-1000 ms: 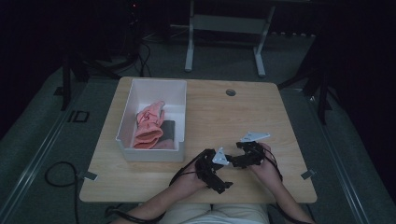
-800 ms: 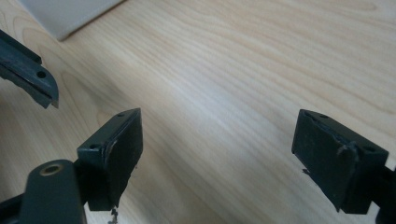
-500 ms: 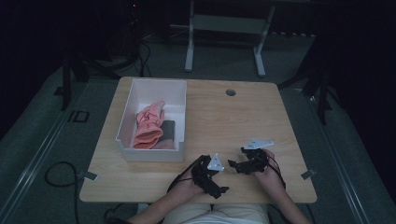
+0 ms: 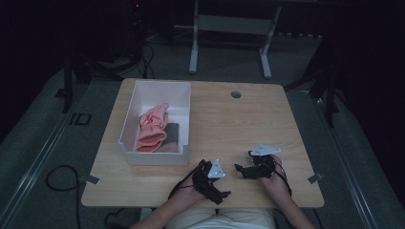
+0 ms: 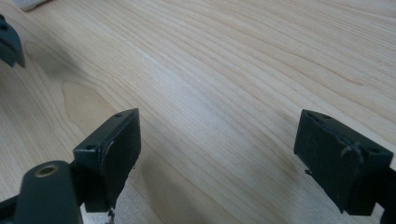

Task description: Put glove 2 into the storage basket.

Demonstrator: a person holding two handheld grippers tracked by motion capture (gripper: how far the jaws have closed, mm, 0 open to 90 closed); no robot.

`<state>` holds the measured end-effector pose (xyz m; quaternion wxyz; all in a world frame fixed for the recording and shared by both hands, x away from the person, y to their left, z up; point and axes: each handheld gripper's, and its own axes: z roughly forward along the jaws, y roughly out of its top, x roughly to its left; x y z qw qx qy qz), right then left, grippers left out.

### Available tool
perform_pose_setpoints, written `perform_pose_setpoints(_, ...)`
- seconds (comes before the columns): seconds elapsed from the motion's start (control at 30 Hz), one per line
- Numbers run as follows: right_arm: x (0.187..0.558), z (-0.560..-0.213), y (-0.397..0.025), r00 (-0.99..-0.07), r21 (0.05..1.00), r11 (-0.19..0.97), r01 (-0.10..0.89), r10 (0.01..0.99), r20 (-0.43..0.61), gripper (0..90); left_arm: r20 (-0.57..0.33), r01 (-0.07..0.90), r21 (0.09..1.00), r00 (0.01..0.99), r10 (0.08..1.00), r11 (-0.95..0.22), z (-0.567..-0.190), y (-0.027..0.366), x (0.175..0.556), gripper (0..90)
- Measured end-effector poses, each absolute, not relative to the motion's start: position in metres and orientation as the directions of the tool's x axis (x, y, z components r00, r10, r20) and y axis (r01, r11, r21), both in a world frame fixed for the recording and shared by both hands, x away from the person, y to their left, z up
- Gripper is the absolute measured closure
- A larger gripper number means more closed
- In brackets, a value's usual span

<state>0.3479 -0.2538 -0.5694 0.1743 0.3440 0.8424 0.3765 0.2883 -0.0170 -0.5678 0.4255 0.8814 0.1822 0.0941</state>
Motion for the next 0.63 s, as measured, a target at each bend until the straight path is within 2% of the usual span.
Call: perform_pose_setpoints(0.63,0.3460,-0.5691,-0.2557,-0.686,0.769,0.463,0.440,0.726,-0.045,14.2,0.024,0.231,0.808,0.907,0.421,-0.542,-0.5696,-0.0110,0.2858,1.7)
